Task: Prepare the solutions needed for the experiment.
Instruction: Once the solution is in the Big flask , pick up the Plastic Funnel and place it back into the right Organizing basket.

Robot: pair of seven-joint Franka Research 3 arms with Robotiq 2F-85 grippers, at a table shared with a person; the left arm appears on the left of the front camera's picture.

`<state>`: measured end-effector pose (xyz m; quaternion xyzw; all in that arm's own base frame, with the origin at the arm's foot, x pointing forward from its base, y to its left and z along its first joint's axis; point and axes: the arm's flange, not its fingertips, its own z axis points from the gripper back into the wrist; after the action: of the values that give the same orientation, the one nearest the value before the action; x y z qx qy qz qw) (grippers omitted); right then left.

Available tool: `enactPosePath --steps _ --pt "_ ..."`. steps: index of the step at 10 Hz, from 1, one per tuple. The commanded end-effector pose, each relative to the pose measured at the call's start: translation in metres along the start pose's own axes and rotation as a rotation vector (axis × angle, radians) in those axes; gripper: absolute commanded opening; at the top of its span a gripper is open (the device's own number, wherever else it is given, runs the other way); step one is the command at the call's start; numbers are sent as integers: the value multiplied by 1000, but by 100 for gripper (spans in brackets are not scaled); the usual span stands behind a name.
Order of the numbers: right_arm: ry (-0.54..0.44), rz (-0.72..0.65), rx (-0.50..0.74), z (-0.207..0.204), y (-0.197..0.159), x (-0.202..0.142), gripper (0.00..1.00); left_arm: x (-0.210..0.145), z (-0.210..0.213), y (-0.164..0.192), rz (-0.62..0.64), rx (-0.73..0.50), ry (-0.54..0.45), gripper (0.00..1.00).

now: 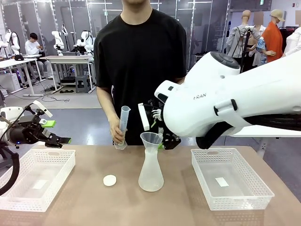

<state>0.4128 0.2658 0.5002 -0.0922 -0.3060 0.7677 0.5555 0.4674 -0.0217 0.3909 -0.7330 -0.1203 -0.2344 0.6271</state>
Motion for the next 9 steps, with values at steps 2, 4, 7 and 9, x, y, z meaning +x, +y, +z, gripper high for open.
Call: enactPosePath --steps 2,4,7,9 --pt "110 -66 18 51 -5 -28 100 1 -1 -1 -4 -2 -1 100" --pt "113 -166 56 74 -6 -69 100 1 -1 -1 -4 -2 -1 100" --pt "122 -273 101 96 7 -108 100 1 -1 -1 -4 -2 -1 100" --pt "130 -225 93 93 -2 -111 100 1 -1 -1 -4 -2 -1 100"
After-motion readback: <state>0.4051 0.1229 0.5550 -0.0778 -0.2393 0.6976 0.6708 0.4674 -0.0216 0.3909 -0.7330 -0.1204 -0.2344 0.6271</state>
